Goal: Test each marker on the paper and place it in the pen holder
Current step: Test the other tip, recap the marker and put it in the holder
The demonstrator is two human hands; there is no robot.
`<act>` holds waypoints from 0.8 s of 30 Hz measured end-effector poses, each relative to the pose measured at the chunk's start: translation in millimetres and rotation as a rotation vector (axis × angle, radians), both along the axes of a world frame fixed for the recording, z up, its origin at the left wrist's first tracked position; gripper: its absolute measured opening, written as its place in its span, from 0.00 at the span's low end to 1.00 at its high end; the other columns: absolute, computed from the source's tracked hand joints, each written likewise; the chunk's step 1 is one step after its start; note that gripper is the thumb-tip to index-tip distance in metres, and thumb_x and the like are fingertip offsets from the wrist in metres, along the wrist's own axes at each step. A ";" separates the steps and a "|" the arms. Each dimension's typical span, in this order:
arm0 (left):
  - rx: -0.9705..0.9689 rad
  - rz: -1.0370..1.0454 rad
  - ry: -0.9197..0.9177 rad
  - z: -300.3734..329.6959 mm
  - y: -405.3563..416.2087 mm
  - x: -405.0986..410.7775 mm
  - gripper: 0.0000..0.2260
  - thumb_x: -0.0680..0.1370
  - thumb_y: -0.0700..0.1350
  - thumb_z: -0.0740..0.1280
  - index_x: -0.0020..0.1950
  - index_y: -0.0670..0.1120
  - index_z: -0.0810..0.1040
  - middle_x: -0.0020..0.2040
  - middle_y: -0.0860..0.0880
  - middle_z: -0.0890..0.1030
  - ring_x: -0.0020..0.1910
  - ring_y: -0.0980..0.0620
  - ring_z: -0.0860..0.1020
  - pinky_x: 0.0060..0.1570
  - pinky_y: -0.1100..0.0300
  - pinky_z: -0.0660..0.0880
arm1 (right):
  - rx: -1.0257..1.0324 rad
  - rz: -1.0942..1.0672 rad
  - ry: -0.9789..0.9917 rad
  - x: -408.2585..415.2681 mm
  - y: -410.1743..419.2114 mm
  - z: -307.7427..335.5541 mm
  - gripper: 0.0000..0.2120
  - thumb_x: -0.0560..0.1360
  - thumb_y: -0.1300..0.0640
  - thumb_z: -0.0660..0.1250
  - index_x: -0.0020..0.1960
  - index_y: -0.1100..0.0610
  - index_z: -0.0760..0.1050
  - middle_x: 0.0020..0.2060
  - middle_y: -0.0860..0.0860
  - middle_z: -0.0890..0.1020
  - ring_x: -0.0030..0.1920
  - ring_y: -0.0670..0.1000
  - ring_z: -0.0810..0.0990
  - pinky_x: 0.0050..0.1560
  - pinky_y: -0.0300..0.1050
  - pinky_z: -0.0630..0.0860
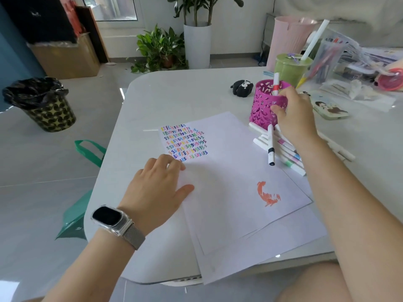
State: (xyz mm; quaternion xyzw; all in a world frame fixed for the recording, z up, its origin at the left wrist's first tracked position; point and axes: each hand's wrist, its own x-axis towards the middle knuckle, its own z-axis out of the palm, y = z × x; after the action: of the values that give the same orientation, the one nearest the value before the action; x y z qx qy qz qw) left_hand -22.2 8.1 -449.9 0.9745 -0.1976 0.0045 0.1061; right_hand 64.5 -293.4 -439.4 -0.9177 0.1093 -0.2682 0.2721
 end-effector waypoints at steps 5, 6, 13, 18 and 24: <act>0.030 -0.002 0.049 -2.4 2.2 0.2 0.22 0.76 0.61 0.57 0.67 0.52 0.65 0.66 0.53 0.66 0.66 0.51 0.64 0.63 0.57 0.65 | 0.085 0.105 -0.119 9.5 28.6 10.9 0.14 0.78 0.57 0.65 0.61 0.57 0.71 0.59 0.59 0.74 0.53 0.53 0.75 0.53 0.45 0.73; 0.032 -0.003 0.052 -2.0 1.8 0.9 0.22 0.76 0.61 0.57 0.67 0.52 0.65 0.66 0.53 0.66 0.66 0.51 0.64 0.63 0.57 0.65 | 0.095 0.147 -0.108 12.3 34.3 10.6 0.13 0.77 0.56 0.66 0.61 0.57 0.71 0.58 0.59 0.76 0.53 0.55 0.77 0.54 0.48 0.75; 0.037 -0.001 0.045 -1.3 0.9 1.7 0.23 0.76 0.61 0.57 0.67 0.52 0.65 0.66 0.53 0.66 0.66 0.51 0.64 0.63 0.57 0.65 | 0.039 0.294 0.008 13.4 60.7 -6.1 0.11 0.76 0.59 0.67 0.58 0.57 0.72 0.51 0.54 0.73 0.51 0.59 0.79 0.55 0.55 0.75; 0.033 -0.007 0.024 -2.5 1.6 1.4 0.23 0.76 0.61 0.56 0.67 0.52 0.65 0.66 0.53 0.66 0.66 0.51 0.64 0.63 0.57 0.65 | 0.130 0.266 -0.017 -4.5 49.0 9.4 0.22 0.72 0.58 0.72 0.62 0.53 0.67 0.54 0.50 0.75 0.49 0.56 0.79 0.51 0.50 0.76; -0.073 0.022 -0.025 0.3 4.1 -1.3 0.21 0.76 0.58 0.61 0.66 0.50 0.69 0.69 0.49 0.60 0.64 0.48 0.68 0.59 0.54 0.70 | -0.043 -0.106 0.517 -43.5 23.6 9.5 0.24 0.67 0.42 0.74 0.54 0.55 0.73 0.49 0.54 0.78 0.52 0.57 0.77 0.48 0.47 0.73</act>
State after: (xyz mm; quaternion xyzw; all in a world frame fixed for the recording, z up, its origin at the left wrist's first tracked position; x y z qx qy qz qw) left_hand -23.5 12.2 -449.6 0.9720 -0.1878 0.0252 0.1388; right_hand 21.0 -269.9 -429.9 -0.9542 0.2175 -0.0408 0.2013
